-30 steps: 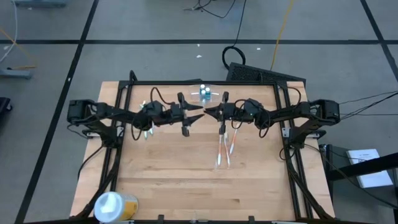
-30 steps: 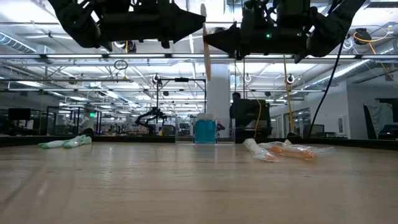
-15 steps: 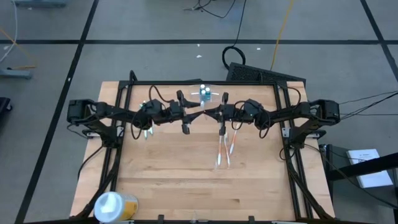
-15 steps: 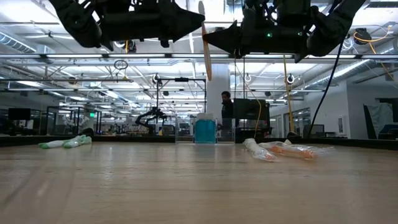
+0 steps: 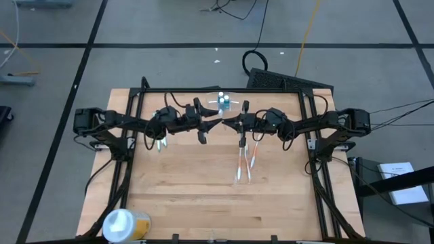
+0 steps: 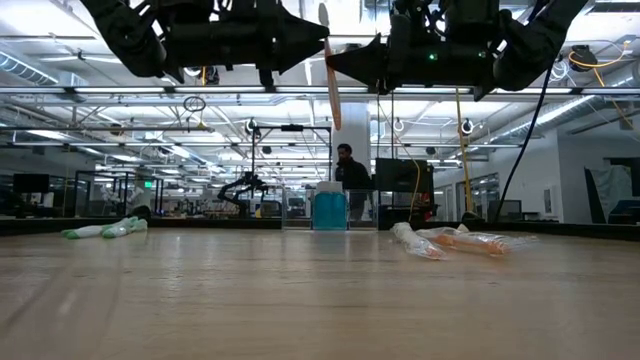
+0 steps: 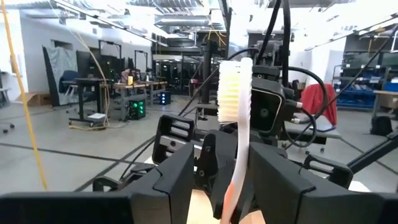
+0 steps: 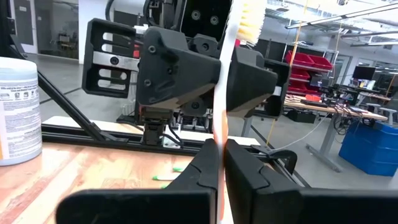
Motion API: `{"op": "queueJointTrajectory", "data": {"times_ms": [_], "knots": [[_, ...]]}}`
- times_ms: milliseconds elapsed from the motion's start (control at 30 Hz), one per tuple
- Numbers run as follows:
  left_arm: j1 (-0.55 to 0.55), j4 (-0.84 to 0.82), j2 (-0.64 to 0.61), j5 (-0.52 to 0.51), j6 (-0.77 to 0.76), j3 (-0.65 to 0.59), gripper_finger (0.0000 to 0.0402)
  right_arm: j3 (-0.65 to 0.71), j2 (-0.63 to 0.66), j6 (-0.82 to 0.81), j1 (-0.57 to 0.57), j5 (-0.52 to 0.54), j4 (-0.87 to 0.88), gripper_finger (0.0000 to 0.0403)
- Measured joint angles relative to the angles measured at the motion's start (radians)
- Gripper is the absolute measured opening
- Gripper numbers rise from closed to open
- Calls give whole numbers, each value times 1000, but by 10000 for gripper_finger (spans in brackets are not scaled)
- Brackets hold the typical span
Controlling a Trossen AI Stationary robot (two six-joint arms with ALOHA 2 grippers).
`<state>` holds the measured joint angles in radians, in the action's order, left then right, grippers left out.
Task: Pick & Place toothbrushing station
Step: Put the orange toothbrush into the transparent organizer
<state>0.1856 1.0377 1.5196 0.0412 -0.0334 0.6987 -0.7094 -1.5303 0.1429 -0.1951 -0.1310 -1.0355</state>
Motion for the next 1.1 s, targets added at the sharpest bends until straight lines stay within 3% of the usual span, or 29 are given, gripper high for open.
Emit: {"op": "queueJointTrajectory", "data": {"times_ms": [167, 467, 767, 1100], "knots": [[11, 3, 0, 68, -30, 0, 156, 0, 0, 0, 1, -1, 0, 0], [11, 9, 5, 70, -38, 1, 156, 0, 0, 0, 1, -1, 1, 0], [-6, 6, 121, 60, -22, 97, 156, 0, 0, 0, 1, 0, 16, 0], [-1, 0, 99, 59, 38, 103, 156, 0, 0, 2, 1, 1, 24, 0]]}}
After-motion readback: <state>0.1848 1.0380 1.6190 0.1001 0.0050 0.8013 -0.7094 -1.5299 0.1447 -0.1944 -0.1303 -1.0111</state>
